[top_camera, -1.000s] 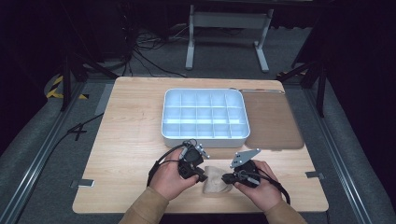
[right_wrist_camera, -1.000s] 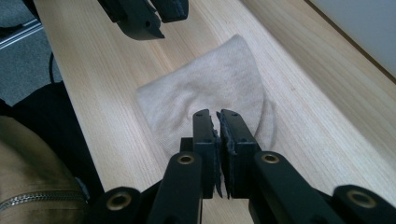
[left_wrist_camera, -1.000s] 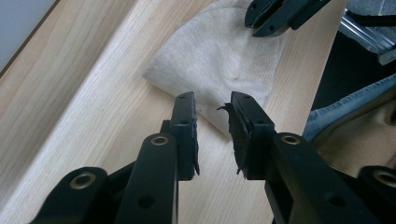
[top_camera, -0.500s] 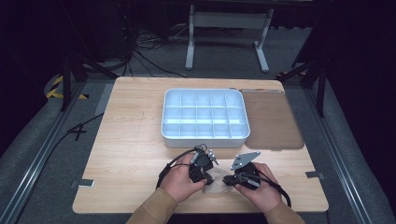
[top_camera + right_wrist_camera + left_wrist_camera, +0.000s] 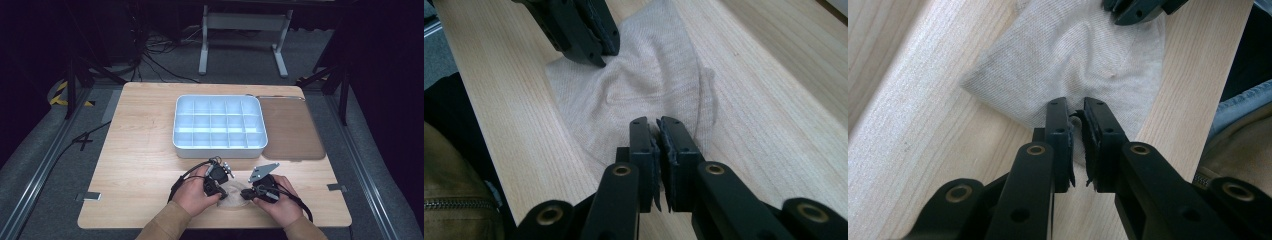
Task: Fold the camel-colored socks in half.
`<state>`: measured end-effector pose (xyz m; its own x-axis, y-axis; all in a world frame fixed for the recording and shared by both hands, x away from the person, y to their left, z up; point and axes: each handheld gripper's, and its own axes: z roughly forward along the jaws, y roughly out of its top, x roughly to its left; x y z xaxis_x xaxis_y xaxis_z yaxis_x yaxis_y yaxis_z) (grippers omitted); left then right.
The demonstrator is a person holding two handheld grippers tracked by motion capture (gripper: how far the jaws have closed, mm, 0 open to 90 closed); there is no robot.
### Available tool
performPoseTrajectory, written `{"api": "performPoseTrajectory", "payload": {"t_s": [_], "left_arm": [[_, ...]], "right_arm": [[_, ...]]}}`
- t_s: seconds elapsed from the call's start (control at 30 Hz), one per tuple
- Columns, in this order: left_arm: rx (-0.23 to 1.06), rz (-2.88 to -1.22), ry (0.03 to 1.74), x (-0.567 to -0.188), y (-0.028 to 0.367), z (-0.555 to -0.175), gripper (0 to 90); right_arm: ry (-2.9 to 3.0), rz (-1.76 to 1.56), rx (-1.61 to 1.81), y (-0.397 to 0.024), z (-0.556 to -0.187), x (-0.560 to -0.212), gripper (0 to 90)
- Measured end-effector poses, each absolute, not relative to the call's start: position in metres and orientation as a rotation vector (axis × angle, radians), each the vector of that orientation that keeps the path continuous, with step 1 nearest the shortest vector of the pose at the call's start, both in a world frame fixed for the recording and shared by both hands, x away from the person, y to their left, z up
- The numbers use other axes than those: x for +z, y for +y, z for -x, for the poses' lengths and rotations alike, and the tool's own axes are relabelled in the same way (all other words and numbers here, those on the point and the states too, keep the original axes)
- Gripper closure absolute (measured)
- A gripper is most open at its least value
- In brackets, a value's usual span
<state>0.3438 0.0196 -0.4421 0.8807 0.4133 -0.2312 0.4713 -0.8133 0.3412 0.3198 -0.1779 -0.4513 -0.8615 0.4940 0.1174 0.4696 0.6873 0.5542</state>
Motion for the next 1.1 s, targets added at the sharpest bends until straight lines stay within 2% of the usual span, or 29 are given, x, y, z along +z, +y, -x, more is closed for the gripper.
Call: {"api": "performPoseTrajectory", "payload": {"t_s": [0.5, 1.1], "left_arm": [[-0.22, -2.654, 0.661, -0.442, 0.021, -0.344, 81.7], [-0.18, -2.562, 0.668, -0.418, 0.045, -0.344, 74.4]], "right_arm": [[2.835, -0.832, 0.887, -0.181, -0.319, -0.451, 88.6], [2.798, -0.825, 0.94, -0.18, -0.316, -0.438, 88.6]]}}
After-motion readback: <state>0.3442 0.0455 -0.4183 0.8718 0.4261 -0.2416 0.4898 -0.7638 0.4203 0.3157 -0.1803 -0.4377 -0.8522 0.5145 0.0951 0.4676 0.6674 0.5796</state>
